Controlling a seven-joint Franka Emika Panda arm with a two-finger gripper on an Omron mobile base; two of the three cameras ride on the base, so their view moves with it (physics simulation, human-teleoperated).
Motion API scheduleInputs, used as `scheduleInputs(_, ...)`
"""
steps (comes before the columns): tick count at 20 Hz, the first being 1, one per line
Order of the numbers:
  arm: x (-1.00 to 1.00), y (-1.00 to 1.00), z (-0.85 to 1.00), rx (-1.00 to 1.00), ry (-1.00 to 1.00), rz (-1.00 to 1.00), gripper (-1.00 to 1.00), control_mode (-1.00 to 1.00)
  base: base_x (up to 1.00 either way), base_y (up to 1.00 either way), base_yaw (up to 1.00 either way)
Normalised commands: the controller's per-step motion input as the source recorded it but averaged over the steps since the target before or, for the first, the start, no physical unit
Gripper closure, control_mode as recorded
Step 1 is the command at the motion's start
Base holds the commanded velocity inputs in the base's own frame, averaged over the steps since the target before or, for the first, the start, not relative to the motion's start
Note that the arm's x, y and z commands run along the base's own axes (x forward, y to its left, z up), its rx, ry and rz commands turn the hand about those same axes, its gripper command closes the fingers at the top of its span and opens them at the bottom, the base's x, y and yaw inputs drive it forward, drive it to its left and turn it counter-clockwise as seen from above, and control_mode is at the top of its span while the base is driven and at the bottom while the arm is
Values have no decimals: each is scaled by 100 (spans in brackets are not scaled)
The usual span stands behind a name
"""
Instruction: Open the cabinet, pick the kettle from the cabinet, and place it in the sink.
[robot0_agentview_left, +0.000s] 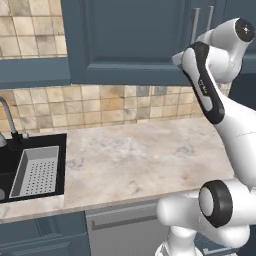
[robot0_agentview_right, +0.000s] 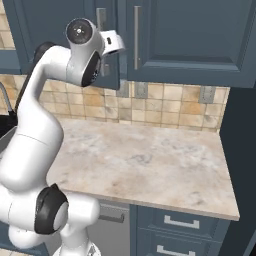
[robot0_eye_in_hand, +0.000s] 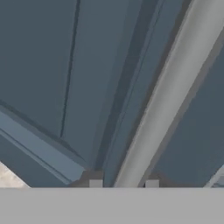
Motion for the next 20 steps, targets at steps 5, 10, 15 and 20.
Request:
scheduleInputs(5,-48,28,0,-15,-1,-10,100,-100,0,0,0)
scheduleInputs(10,-48,31,0,-11,-1,-10,100,-100,0,0,0)
scheduleInputs(15,-46,33,2,-4,-2,-10,100,-100,0,0,0)
scheduleInputs(20,-43,38,2,-1,-1,-10,100,-100,0,0,0)
